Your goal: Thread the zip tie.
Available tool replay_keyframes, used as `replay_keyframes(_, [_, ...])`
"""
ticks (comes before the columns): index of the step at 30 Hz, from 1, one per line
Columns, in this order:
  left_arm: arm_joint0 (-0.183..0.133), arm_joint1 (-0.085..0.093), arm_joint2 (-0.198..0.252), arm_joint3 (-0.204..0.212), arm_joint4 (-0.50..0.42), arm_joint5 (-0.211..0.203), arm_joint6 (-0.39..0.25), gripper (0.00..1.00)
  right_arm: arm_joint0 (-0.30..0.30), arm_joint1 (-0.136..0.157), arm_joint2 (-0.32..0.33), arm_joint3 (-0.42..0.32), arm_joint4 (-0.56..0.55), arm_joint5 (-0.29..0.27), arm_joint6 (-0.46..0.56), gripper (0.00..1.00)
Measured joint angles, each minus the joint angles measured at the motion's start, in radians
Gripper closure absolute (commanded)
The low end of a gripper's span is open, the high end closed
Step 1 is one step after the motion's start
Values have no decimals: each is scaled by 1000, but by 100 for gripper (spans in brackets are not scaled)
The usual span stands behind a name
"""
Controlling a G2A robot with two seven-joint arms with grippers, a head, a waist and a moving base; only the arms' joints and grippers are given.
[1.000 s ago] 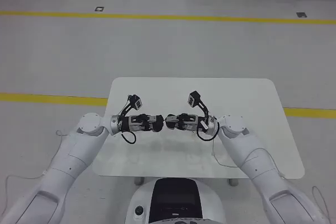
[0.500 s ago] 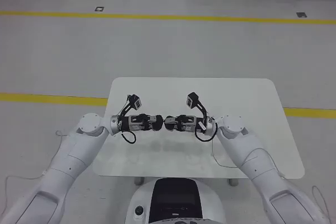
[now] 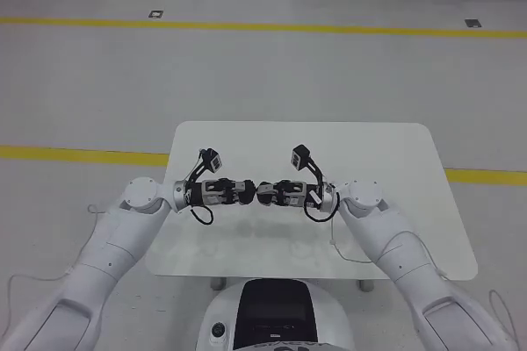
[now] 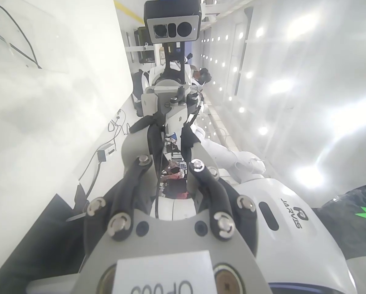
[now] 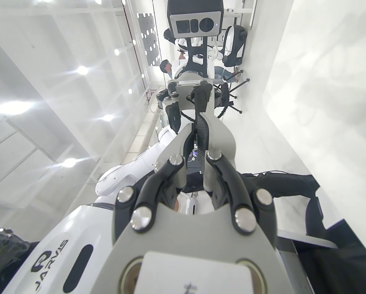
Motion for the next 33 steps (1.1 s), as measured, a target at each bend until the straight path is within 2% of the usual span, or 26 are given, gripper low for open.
replay_keyframes(9, [-2,0,5,2,1,6,0,87,3,2,-7,2,5,-2,2,100])
replay_keyframes(12, [-4,-1,8,5,2,9,-1,91,4,2,-10,3,7,-3,3,100])
replay_keyframes(15, [-6,-2,12,8,3,11,0,100,5,3,-12,4,9,-3,3,100])
replay_keyframes(19, [-10,-3,18,13,3,14,-2,100,6,4,-14,4,12,-3,5,100])
replay_keyframes(20, [-10,-3,19,14,3,14,-2,100,6,4,-15,4,13,-2,6,80])
replay_keyframes(21, [-11,-3,20,15,2,14,-3,100,7,4,-15,5,14,-1,7,53])
replay_keyframes(22, [-11,-3,20,16,1,13,-4,100,7,4,-15,6,17,0,7,0])
replay_keyframes(33, [-8,1,8,22,-8,-7,-21,100,-22,26,52,-8,38,-11,-24,0])
